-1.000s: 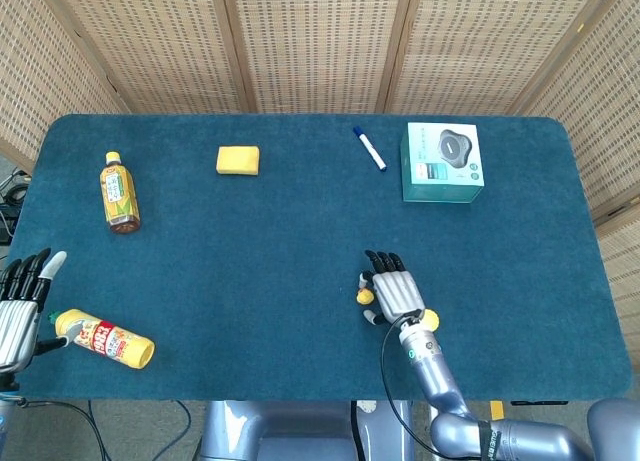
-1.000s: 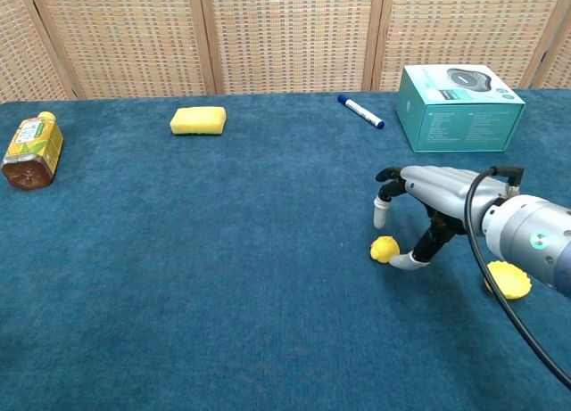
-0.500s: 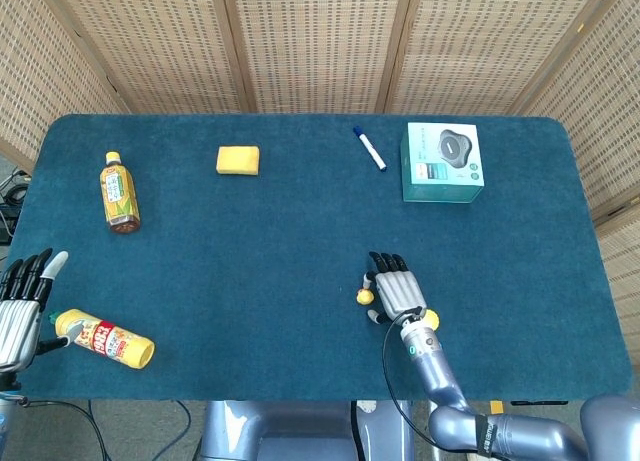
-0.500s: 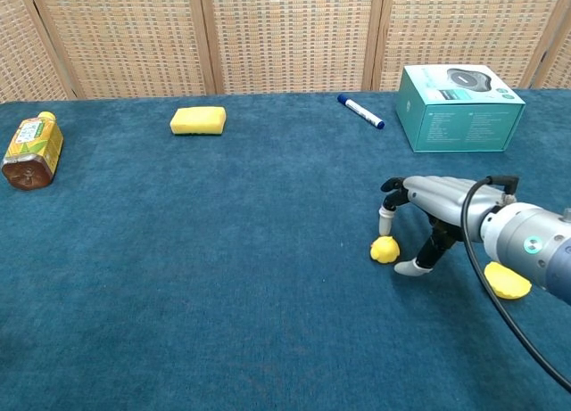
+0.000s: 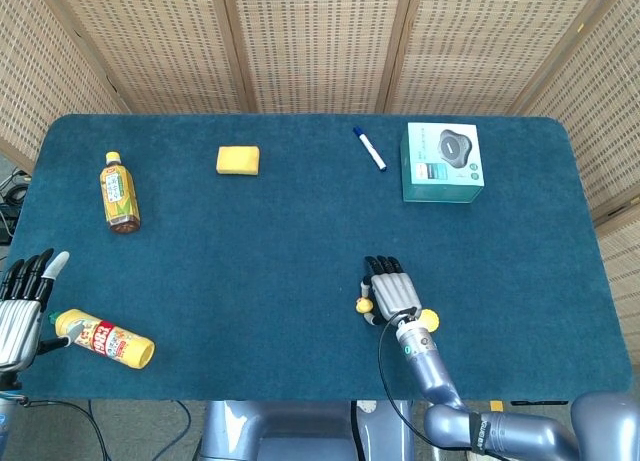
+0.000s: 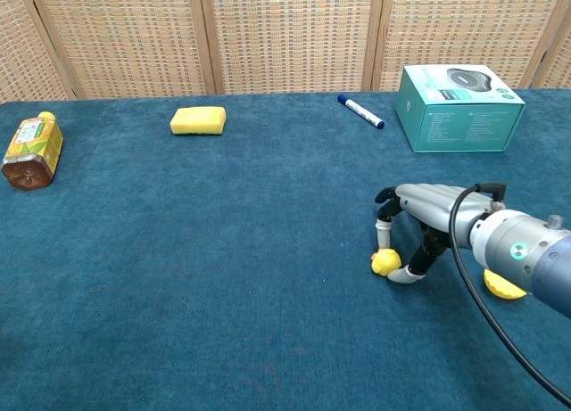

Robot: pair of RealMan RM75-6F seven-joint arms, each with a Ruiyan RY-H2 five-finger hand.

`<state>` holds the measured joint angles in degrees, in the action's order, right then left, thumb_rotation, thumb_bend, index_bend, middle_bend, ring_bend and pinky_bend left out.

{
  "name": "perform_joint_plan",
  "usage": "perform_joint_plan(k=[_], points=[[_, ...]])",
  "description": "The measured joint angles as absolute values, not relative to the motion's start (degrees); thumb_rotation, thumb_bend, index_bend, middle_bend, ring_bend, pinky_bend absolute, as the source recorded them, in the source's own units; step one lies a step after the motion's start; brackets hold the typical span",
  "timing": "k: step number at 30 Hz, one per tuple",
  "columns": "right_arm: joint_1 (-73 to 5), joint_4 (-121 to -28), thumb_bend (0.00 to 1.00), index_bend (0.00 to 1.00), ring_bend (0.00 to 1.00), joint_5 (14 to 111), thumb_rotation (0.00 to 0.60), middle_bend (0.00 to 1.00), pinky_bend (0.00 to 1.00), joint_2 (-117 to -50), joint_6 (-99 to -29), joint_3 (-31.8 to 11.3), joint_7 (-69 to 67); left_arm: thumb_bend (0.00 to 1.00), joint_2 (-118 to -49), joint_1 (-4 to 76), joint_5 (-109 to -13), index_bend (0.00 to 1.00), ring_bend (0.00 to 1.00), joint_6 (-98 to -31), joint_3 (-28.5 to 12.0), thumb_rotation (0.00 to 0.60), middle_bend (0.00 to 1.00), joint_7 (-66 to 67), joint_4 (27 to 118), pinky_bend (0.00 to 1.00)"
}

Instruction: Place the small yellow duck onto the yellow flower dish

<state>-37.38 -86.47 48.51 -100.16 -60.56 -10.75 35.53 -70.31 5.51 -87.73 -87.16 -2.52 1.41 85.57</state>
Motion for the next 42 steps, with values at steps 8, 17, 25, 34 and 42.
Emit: perform_joint_plan(k=[8, 17, 25, 34, 42], points=[[-37.67, -88.13, 0.23, 0.52, 0.0, 49.04, 0.6, 0.08, 0.04, -99.3, -61.6, -11.05, 35.82, 0.09, -70.43, 5.51, -87.86, 0.0, 0.0, -87.39, -2.54, 0.6, 0.0, 1.51, 85.55, 0.0], [-37.55, -93.74, 0.23, 0.53, 0.0, 50.39, 0.6, 0.08, 0.04, -94.98, -64.76, -11.91, 37.04, 0.09, -70.5, 5.52, -88.01, 0.0, 0.0, -87.41, -2.44, 0.6, 0.0, 1.71, 85.57, 0.0], [-34.8, -98.31, 0.23, 0.54, 0.0, 52.07, 0.6, 0.08, 0.04, -88.95, -67.78, -10.48, 36.5, 0.09, -70.45, 5.49, -88.03, 0.0, 0.0, -87.48, -2.42, 0.6, 0.0, 1.97, 85.74, 0.0], [-29.85, -101.44, 0.23, 0.54, 0.0, 56.8, 0.6, 0.08, 0.04, -83.4, -70.42, -5.51, 32.56, 0.09, -70.4, 5.5, -88.18, 0.0, 0.0, -87.46, -2.3, 0.6, 0.0, 2.25, 85.99, 0.0], [-27.09, -102.85, 0.22, 0.54, 0.0, 61.21, 0.6, 0.08, 0.04, -82.48, -71.77, -1.88, 30.68, 0.09, -70.35, 5.44, -88.36, 0.0, 0.0, -87.56, -2.15, 0.6, 0.0, 2.52, 86.32, 0.0]])
